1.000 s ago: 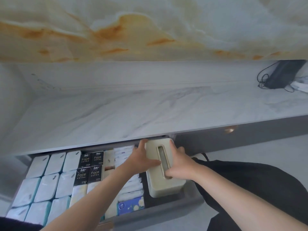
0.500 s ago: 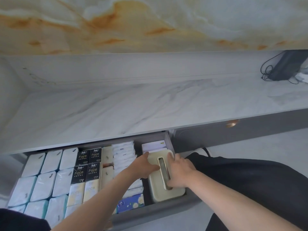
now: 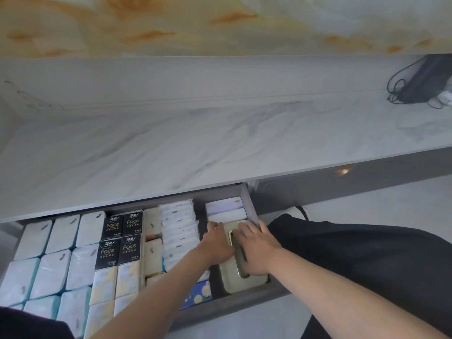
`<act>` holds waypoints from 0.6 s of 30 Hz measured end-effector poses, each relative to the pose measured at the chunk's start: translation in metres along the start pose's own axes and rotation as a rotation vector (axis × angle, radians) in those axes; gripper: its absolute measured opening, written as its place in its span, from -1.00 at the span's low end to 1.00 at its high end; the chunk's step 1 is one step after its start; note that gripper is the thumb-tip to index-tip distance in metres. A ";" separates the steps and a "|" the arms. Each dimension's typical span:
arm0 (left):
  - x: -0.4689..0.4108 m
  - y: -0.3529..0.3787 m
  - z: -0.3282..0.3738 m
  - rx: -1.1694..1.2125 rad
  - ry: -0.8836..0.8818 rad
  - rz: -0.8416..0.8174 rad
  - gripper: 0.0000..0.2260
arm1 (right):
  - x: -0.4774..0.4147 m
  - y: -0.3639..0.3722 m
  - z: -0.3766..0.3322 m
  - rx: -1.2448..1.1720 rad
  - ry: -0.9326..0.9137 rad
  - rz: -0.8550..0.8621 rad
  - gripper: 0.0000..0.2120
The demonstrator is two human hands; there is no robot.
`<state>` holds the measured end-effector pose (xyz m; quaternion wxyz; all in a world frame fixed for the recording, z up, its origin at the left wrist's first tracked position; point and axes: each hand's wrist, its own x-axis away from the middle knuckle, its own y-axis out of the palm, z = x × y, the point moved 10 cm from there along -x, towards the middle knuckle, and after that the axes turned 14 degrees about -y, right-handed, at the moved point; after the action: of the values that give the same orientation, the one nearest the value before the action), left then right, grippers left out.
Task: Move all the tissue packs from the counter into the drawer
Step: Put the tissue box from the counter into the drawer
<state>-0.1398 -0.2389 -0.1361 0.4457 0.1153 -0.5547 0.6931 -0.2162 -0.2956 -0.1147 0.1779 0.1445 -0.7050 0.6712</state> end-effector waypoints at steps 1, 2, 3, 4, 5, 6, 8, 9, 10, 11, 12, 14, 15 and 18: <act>0.001 0.000 0.001 -0.016 0.016 0.009 -0.31 | 0.000 0.007 0.002 -0.005 0.003 -0.050 -0.17; 0.000 0.000 0.002 -0.031 0.035 0.015 -0.30 | 0.000 0.012 0.004 -0.013 0.008 -0.097 -0.11; 0.001 0.000 0.002 -0.052 0.058 0.017 -0.28 | 0.002 0.015 0.005 -0.020 0.010 -0.137 -0.09; 0.001 -0.002 0.002 -0.069 0.086 0.019 -0.26 | 0.002 0.017 0.006 -0.027 0.007 -0.165 -0.08; 0.002 -0.006 0.002 -0.082 0.112 0.019 -0.25 | 0.003 0.016 0.006 -0.030 0.002 -0.179 -0.10; 0.002 -0.009 0.001 -0.092 0.137 0.016 -0.24 | 0.003 0.015 0.006 -0.034 -0.003 -0.182 -0.13; 0.004 -0.012 0.000 -0.124 0.178 -0.005 -0.23 | 0.003 0.007 0.006 -0.062 -0.003 -0.150 -0.19; 0.008 -0.013 -0.002 -0.136 0.192 -0.024 -0.21 | 0.003 0.003 0.005 -0.090 0.001 -0.125 -0.21; 0.012 -0.012 -0.003 -0.143 0.206 -0.039 -0.19 | 0.004 -0.001 0.004 -0.126 0.005 -0.106 -0.21; 0.016 -0.012 -0.005 -0.153 0.215 -0.041 -0.16 | 0.005 -0.005 0.001 -0.159 0.003 -0.090 -0.21; 0.021 -0.014 -0.006 -0.174 0.237 -0.023 -0.14 | 0.005 -0.008 -0.002 -0.187 -0.003 -0.074 -0.21; 0.030 -0.021 -0.005 -0.216 0.274 0.010 -0.16 | 0.006 -0.015 -0.013 -0.226 -0.034 -0.056 -0.22; 0.036 -0.025 -0.005 -0.209 0.283 -0.010 -0.17 | 0.006 -0.019 -0.020 -0.244 -0.058 -0.059 -0.23; 0.062 -0.032 -0.013 -0.159 0.285 -0.135 -0.19 | 0.016 -0.028 -0.052 -0.307 -0.139 -0.116 -0.22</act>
<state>-0.1480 -0.1976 -0.0788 0.5732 0.0174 -0.5299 0.6248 -0.2151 -0.2449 -0.0804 0.1873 0.2022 -0.8003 0.5325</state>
